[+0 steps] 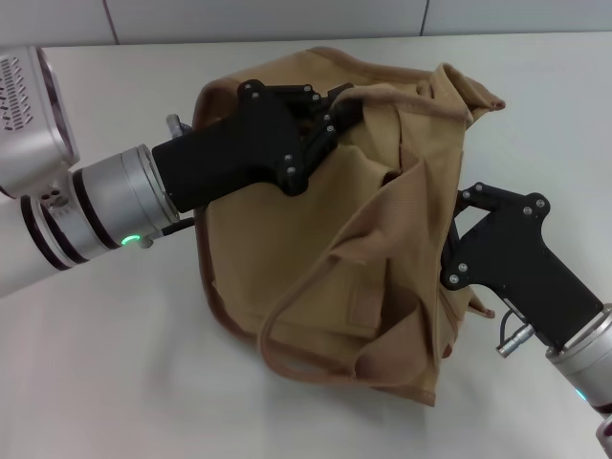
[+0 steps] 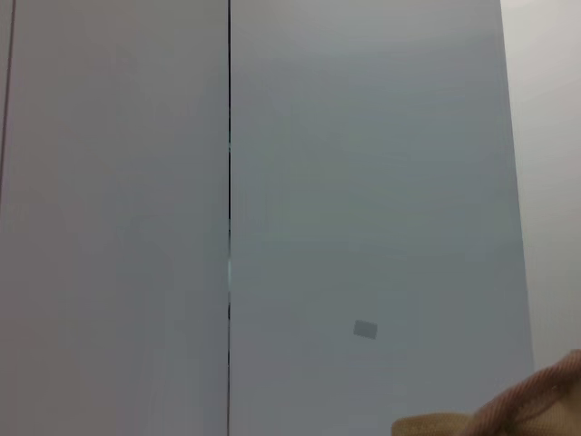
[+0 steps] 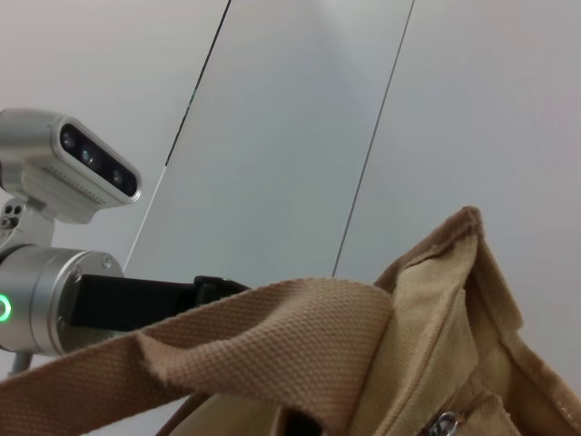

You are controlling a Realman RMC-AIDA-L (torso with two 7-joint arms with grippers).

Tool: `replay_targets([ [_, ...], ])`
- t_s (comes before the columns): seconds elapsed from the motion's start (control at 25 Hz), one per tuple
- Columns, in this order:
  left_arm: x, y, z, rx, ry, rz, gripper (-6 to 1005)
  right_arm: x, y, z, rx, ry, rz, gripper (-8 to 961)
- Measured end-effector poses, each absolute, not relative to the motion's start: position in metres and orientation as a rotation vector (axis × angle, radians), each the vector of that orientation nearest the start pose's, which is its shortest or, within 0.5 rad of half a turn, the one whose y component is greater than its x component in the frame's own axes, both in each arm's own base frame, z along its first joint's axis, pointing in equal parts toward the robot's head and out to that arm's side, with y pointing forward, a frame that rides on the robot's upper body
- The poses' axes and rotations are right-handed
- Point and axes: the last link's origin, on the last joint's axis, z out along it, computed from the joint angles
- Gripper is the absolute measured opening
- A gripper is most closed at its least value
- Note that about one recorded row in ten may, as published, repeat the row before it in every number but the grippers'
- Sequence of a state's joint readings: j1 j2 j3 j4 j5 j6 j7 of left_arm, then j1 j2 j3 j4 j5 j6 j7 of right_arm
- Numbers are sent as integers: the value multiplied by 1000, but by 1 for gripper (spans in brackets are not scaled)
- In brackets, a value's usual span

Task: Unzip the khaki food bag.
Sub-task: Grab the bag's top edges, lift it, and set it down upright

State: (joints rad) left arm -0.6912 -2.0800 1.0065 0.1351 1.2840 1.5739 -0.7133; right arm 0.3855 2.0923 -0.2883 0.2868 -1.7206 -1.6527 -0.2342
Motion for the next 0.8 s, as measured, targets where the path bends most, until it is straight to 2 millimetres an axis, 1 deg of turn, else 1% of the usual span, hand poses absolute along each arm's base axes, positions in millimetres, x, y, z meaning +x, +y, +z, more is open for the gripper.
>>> replay_targets([
  [0.36, -197, 330, -51, -2483, -144, -1244, 110, 261, 228, -77, -1961, -40, 908, 10],
  [0.8, -203, 330, -45, -2420, -177, -1267, 111, 263, 226, -78, -1962, -27, 902, 13],
])
